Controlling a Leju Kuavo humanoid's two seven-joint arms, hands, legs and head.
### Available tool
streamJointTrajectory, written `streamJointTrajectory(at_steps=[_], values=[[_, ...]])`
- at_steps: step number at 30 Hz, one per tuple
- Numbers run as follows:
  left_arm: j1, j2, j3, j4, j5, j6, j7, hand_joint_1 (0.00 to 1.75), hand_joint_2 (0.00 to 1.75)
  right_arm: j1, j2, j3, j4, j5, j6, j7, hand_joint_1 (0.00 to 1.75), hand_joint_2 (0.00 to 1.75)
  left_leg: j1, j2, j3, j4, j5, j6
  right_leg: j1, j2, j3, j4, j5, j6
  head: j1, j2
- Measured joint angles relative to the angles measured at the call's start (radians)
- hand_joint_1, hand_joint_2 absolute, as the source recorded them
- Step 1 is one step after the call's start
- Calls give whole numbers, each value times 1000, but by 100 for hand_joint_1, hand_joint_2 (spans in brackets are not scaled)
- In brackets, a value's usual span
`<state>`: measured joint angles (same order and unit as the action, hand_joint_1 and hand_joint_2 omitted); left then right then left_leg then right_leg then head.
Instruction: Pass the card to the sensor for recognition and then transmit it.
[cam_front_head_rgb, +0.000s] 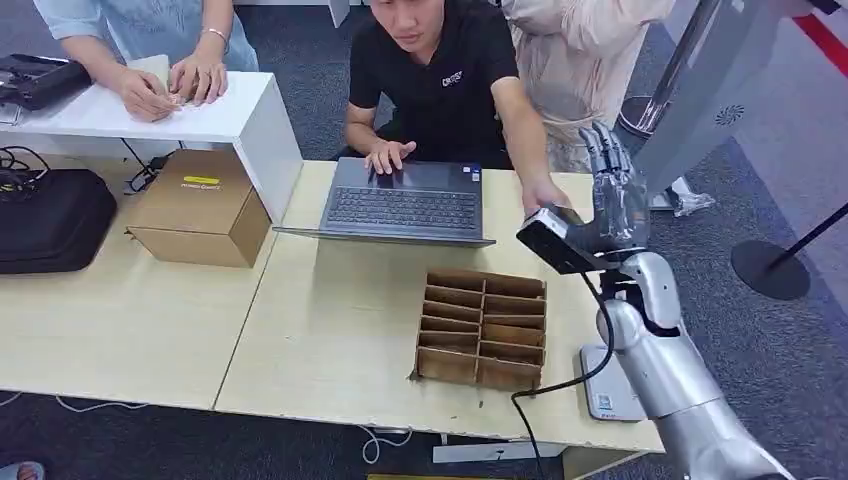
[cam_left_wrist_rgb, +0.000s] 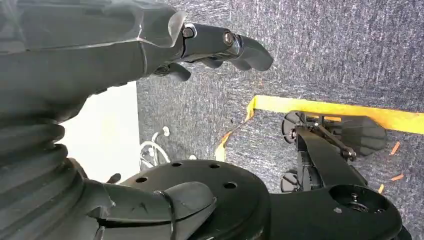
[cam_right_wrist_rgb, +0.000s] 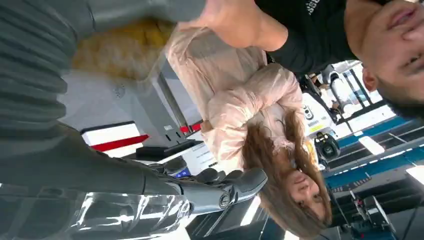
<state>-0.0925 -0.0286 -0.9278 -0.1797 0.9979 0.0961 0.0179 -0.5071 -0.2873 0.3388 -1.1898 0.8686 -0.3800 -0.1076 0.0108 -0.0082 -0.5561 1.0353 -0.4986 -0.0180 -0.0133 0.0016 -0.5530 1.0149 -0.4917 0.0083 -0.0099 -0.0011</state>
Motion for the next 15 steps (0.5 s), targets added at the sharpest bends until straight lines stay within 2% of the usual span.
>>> streamJointTrajectory(at_steps=[1,2,3,4,5,7,11,15], values=[[0,0,-1,0,1,0,0,0,175,-4,0,2,13,-3,-3,-3,138,175,0,0,0,0,0,0,0,0,0,0,0,0,0,0],[0,0,-3,0,2,0,0,0,175,-8,0,4,26,-10,-8,-6,119,175,0,-1,0,0,0,0,0,-1,0,0,0,0,0,0],[0,0,-6,0,3,0,0,0,175,-12,1,5,37,-15,-11,-8,119,175,0,-1,0,0,0,0,0,-1,0,0,0,0,0,0],[0,1,-8,0,5,0,0,0,175,-15,1,6,45,-18,-13,-8,54,175,0,-1,0,0,0,0,0,-1,0,0,0,0,0,0],[0,2,-9,0,6,0,0,0,175,-17,1,6,51,-18,-15,-8,16,175,0,-1,0,0,0,0,0,-1,0,0,0,0,0,0],[0,2,-12,0,9,0,0,0,175,-21,1,7,60,-21,-17,-8,14,175,0,-1,0,0,0,0,0,-1,0,0,0,0,0,0],[0,3,-13,0,14,0,0,0,175,-25,0,6,67,-58,-8,-11,0,175,0,-1,-1,0,0,0,0,-1,-1,0,0,0,0,0],[0,4,-13,0,15,0,0,0,175,-23,-1,3,65,-88,2,-18,0,175,0,-1,-1,0,0,0,0,-1,-1,0,0,0,0,0]])
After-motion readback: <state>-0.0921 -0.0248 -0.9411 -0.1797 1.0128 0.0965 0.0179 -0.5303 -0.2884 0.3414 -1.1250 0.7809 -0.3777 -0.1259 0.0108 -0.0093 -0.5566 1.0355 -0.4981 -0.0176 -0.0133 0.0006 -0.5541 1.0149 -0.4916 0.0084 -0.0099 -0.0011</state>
